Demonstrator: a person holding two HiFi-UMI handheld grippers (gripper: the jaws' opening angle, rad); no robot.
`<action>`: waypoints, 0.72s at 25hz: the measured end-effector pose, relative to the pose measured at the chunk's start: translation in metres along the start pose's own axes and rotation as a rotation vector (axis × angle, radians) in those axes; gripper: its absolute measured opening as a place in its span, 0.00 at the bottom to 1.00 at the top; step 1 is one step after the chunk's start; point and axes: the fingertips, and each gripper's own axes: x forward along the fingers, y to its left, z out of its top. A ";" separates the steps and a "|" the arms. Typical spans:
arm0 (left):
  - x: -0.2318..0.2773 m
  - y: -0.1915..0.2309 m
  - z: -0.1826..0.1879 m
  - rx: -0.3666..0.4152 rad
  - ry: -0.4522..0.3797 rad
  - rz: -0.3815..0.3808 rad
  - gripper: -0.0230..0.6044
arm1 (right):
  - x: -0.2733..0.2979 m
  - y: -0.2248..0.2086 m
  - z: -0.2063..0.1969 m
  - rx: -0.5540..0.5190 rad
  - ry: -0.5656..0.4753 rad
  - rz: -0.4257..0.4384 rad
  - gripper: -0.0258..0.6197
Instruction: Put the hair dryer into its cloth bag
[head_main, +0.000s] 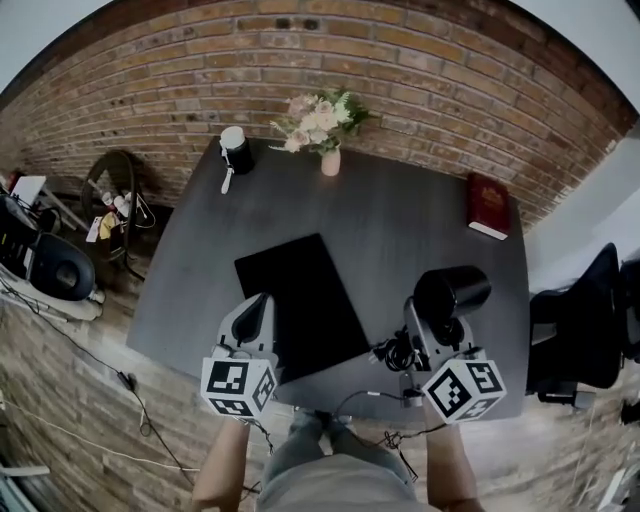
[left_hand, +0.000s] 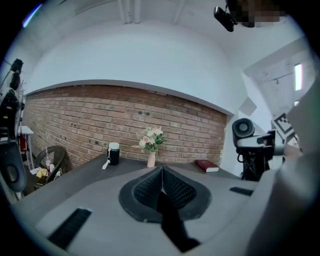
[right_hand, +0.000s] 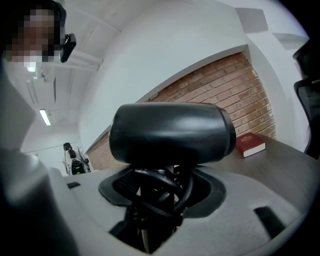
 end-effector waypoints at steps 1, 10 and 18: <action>-0.001 -0.001 -0.009 0.008 0.022 -0.015 0.05 | 0.001 -0.001 -0.003 -0.002 0.008 -0.001 0.42; -0.008 -0.012 -0.068 0.016 0.146 -0.147 0.05 | -0.001 -0.018 -0.028 0.003 0.057 -0.043 0.42; -0.026 -0.031 -0.133 0.124 0.331 -0.338 0.21 | -0.017 -0.027 -0.052 0.014 0.101 -0.095 0.42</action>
